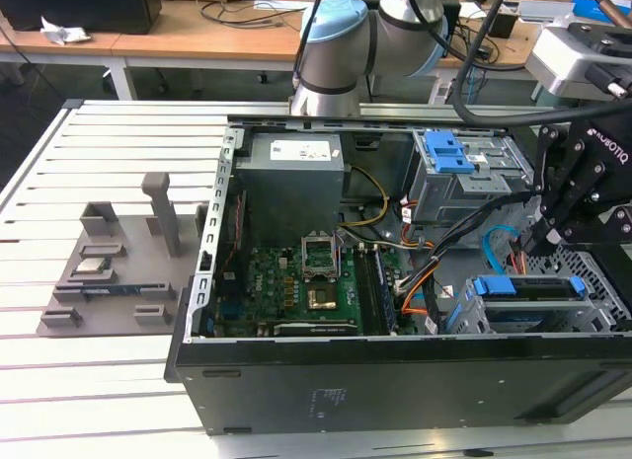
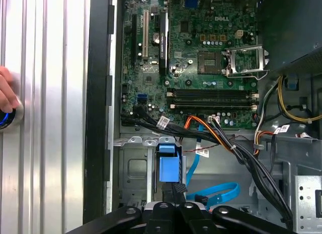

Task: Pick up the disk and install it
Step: 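Insert the disk into the insertion slot, then insert the first disk wire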

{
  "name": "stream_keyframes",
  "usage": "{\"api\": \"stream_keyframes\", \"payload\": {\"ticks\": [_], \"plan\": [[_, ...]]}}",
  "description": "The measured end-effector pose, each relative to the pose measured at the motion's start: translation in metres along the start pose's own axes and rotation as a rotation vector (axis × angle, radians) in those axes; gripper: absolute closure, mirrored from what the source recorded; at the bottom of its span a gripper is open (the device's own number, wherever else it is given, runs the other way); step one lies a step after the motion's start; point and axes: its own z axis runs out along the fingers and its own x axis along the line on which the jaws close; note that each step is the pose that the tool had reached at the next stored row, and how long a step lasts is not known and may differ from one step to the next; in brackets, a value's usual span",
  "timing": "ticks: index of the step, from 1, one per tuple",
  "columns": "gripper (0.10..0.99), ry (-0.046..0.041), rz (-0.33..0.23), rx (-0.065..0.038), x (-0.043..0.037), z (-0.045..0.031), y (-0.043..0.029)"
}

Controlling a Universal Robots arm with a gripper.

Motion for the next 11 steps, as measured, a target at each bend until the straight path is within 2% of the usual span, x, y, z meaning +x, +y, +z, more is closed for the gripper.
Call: {"api": "stream_keyframes", "payload": {"ticks": [5, 11], "plan": [[0.980, 0.0000, 0.000, 0.000, 0.0000, 0.0000, 0.0000], [0.980, 0.0010, 0.000, 0.000, -0.0016, -0.0016, -0.0216]]}}
